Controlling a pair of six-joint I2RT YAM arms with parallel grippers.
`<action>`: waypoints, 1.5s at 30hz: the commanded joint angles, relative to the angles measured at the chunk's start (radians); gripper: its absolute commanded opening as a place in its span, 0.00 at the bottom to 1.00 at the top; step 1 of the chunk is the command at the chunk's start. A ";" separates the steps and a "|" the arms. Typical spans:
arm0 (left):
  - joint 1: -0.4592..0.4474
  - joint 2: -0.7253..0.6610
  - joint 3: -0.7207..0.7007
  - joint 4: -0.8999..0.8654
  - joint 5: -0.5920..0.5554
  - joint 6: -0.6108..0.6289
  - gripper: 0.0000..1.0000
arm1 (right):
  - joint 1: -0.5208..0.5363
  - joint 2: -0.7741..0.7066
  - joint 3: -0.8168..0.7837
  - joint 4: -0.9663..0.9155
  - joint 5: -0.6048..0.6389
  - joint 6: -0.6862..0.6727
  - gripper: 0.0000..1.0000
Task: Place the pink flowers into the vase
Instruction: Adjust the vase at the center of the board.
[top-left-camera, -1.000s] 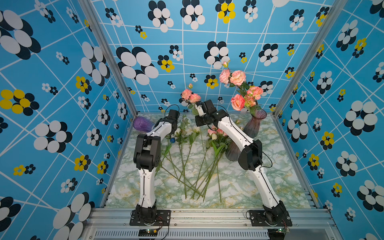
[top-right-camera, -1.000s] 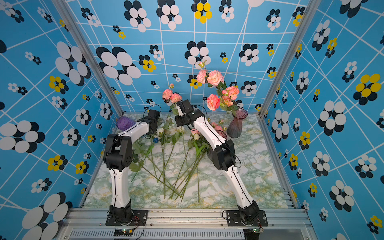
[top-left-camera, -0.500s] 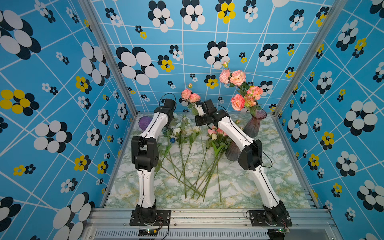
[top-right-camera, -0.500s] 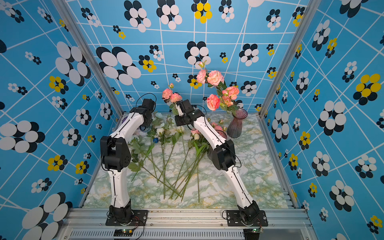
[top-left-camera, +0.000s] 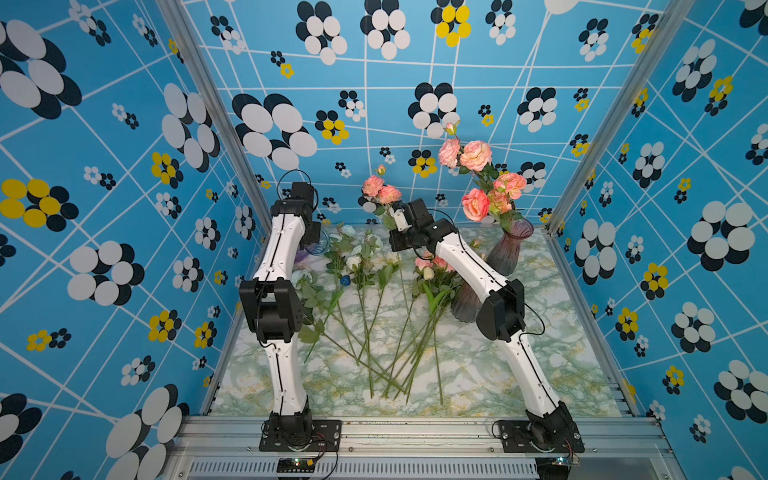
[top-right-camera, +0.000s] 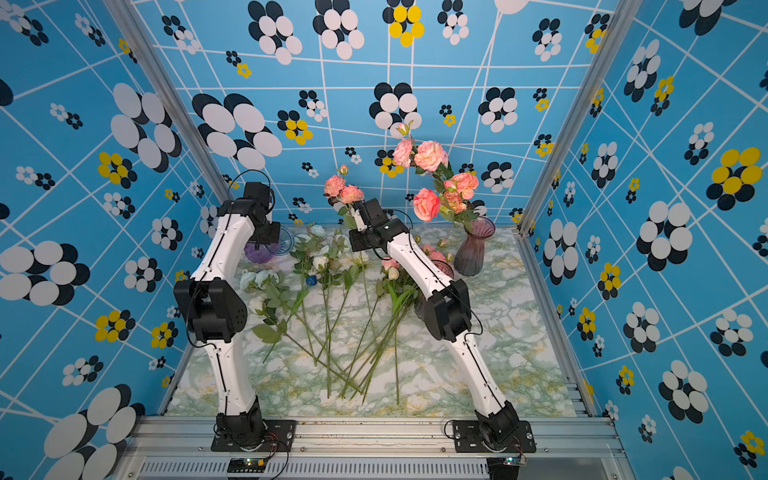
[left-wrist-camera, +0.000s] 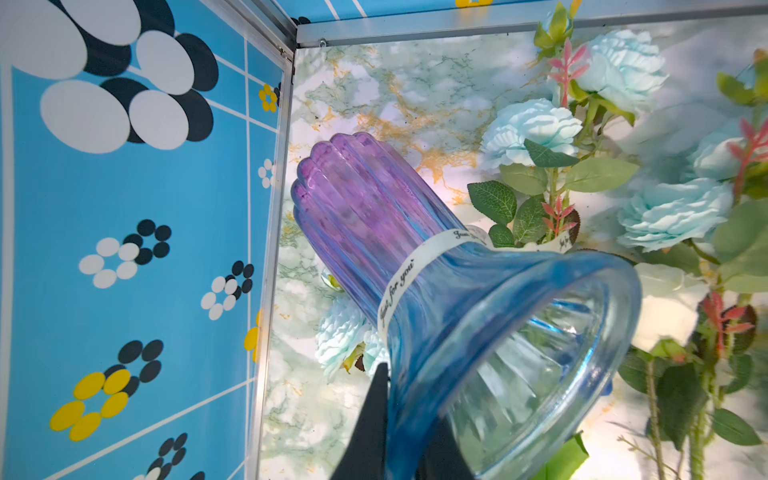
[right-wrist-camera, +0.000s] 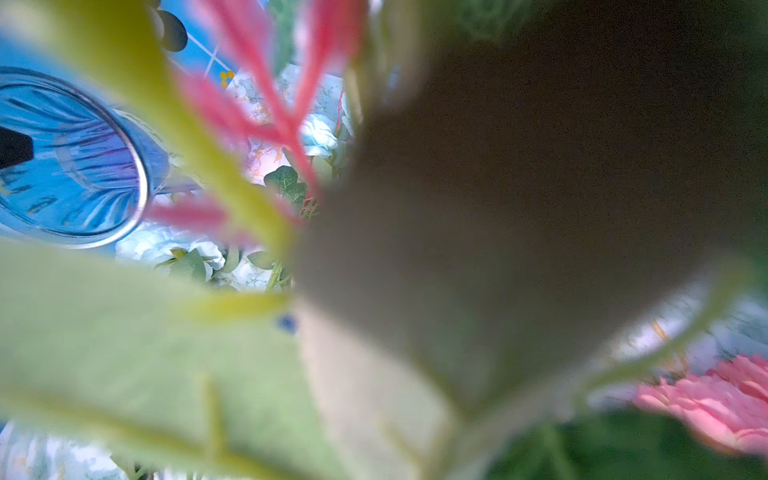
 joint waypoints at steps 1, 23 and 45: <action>0.022 -0.025 0.049 -0.090 0.211 -0.084 0.00 | -0.005 -0.047 -0.009 0.042 -0.009 0.010 0.00; 0.167 0.002 0.123 -0.155 0.465 -0.232 0.00 | -0.003 -0.041 0.000 0.063 -0.027 0.032 0.00; 0.250 -0.053 0.011 -0.110 0.598 -0.358 0.00 | 0.036 -0.032 0.013 0.057 -0.029 0.037 0.00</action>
